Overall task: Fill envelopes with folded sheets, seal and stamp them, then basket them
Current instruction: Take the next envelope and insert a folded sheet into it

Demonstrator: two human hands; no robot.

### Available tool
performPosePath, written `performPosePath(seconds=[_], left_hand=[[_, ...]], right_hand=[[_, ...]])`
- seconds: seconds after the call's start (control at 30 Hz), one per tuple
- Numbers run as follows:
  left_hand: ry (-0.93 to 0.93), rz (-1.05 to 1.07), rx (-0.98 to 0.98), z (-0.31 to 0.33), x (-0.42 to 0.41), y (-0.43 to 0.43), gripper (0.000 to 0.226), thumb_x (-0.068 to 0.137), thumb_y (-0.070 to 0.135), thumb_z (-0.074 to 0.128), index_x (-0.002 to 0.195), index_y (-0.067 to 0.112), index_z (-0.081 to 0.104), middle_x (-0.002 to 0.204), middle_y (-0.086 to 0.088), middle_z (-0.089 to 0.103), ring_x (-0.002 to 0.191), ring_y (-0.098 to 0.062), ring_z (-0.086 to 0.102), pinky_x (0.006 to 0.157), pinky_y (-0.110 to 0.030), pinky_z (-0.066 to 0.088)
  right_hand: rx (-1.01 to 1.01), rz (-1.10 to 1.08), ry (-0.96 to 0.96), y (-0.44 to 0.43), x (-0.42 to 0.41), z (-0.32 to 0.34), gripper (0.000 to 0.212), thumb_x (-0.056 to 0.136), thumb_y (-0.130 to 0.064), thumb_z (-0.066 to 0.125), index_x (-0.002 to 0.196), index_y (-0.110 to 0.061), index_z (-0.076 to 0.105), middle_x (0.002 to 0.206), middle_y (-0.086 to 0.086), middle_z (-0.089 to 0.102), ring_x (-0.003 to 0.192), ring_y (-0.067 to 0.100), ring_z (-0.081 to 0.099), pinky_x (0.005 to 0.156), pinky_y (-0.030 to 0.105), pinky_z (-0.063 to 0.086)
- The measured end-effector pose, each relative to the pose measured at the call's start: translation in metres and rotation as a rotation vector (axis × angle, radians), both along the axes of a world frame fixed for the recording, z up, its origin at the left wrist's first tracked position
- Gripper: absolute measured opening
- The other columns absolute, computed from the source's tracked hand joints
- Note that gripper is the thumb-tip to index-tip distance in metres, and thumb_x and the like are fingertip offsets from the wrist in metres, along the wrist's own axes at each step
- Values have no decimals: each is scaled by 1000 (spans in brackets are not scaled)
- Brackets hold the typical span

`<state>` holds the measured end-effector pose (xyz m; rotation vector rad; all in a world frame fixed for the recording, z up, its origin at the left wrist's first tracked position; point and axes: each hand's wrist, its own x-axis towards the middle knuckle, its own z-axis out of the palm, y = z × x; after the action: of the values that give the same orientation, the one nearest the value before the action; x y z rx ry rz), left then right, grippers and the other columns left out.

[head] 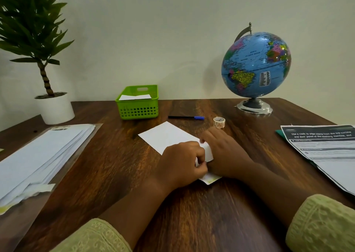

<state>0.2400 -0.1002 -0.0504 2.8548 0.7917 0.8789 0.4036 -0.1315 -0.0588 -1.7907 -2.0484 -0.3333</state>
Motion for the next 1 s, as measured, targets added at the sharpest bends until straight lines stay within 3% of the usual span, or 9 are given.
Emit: performPosePath(seconds=[0.13,0.3,0.47,0.6,0.77,0.87,1.0], left_hand=[[76,-17,-133,2,-3,4,13,75,42,61,83,32,58,84,15,58,64,-4,51,52,-12,28],[233,-42,-149,0,-7,11,40,77,60,55,104,32,67,96,15,56,74,-4,50,55,-16,31],[284,-135,21,0,-11,12,69,62,84,47,102,31,66,88,16,52,68,-3,45,51,-16,23],[279,-214,117,5,-11,8,50,73,66,52,97,26,71,83,12,62,64,-3,47,51,-13,21],[253,-219,103,9,-9,5,33,79,47,55,100,25,70,81,7,70,61,-5,54,52,-10,23],[242,-220,59,11,-10,5,31,83,46,52,97,25,69,80,7,70,59,-4,52,52,-10,25],[305,-204,99,8,-10,7,41,86,54,43,88,25,72,76,9,65,60,-7,52,50,-14,24]], right_hand=[[-293,128,105,-3,7,11,18,78,-30,70,93,-28,61,107,-8,58,100,9,51,82,24,42],[-581,254,292,-16,33,22,29,76,-36,72,103,-41,65,124,-25,47,119,-4,38,93,15,33],[-641,281,297,-18,39,24,46,62,-38,83,102,-46,62,130,-30,41,126,-4,31,102,22,28],[-614,291,298,-19,38,24,40,68,-35,79,104,-43,63,133,-25,43,127,-3,33,103,22,30],[-620,318,318,-21,37,27,34,77,-26,73,105,-42,63,134,-21,44,123,-7,35,98,17,31],[-621,312,367,-19,38,26,30,80,-18,68,104,-36,68,132,-20,48,121,-7,39,95,14,34],[-609,290,439,-17,38,25,15,84,-24,66,94,-33,72,127,-20,54,118,-9,43,95,15,36]])
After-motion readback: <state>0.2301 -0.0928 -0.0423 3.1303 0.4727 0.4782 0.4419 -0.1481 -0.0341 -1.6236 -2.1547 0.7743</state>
